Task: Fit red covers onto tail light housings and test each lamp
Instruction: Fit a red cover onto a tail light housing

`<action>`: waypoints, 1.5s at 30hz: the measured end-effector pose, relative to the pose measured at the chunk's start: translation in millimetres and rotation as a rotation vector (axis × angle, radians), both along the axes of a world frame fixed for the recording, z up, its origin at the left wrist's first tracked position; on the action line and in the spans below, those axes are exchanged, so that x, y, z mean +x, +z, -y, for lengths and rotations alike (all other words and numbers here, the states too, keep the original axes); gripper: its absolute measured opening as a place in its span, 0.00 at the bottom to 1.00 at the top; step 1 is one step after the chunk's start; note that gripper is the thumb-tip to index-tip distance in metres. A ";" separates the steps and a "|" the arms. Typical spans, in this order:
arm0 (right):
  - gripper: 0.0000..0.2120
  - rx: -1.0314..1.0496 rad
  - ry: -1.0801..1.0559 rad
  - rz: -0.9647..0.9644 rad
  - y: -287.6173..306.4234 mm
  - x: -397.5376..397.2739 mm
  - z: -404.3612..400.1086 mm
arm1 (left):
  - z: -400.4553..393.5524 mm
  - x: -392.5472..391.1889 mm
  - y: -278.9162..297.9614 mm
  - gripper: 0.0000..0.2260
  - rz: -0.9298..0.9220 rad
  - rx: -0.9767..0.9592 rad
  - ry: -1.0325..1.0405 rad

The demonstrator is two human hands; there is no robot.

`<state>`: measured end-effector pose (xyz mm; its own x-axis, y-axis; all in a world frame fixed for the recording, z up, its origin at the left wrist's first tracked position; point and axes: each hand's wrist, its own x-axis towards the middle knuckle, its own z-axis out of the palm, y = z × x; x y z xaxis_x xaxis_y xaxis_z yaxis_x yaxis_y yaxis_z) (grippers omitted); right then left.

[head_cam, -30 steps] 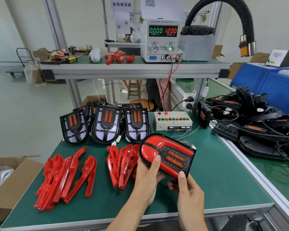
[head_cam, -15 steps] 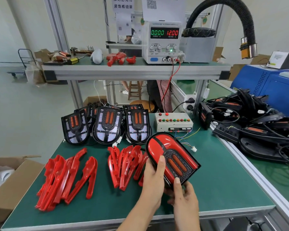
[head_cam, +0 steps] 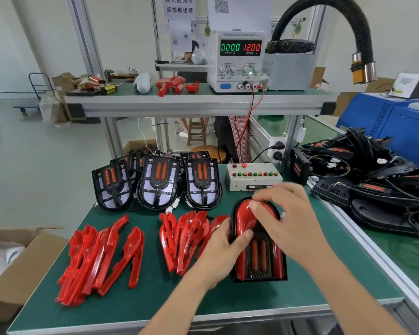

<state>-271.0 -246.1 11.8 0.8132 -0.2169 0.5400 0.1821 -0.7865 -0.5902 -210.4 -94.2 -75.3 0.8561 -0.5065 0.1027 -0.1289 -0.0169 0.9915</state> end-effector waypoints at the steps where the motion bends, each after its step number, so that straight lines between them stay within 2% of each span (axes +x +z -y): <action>1: 0.14 -0.077 0.032 -0.094 9.4 16.4 8.5 | -0.2 0.0 1.4 0.14 0.001 0.016 -0.034; 3: 0.22 -0.132 0.122 -0.427 21.2 41.8 22.1 | -0.5 -0.1 3.8 0.15 0.001 0.035 -0.082; 4: 0.21 -0.137 0.186 -0.564 22.8 49.9 26.5 | -0.7 0.2 4.3 0.16 -0.003 0.030 -0.093; 6: 0.16 -0.097 0.287 -0.678 16.5 60.2 36.5 | -2.0 1.6 4.8 0.15 -0.008 0.014 -0.093; 10: 0.16 0.136 0.318 -0.640 5.2 63.0 47.0 | -2.1 1.0 2.8 0.20 -0.054 -0.037 0.041; 13: 0.16 0.316 0.301 -0.615 -4.6 63.6 49.8 | -1.0 1.0 1.7 0.09 -0.013 -0.001 0.135; 16: 0.16 0.434 0.244 -0.638 -9.5 62.9 57.0 | -3.1 1.3 -1.0 0.05 0.018 0.021 0.145; 20: 0.21 0.573 0.196 -0.600 -13.0 59.9 64.3 | -9.1 -3.8 -9.5 0.07 -0.077 -0.035 0.197; 22: 0.19 0.647 0.171 -0.588 -15.9 57.9 64.7 | -8.6 -7.6 -12.9 0.10 -0.166 -0.080 0.234; 27: 0.24 0.714 0.116 -0.583 -22.6 54.0 61.3 | -0.1 -20.3 -15.3 0.19 -0.390 -0.243 0.250; 32: 0.26 0.720 0.086 -0.563 -24.2 51.0 60.5 | 6.8 -31.4 -15.2 0.22 -0.630 -0.525 0.231; 39: 0.20 0.714 0.095 -0.560 -24.8 43.9 53.3 | 18.7 -36.7 -8.8 0.19 -0.730 -0.747 0.316; 42: 0.20 0.701 0.087 -0.562 -24.5 41.3 52.1 | 19.1 -37.3 -5.4 0.18 -0.761 -0.756 0.311; 45: 0.16 0.670 0.092 -0.581 -24.2 38.3 51.8 | 19.3 -39.4 -2.6 0.15 -0.764 -0.742 0.306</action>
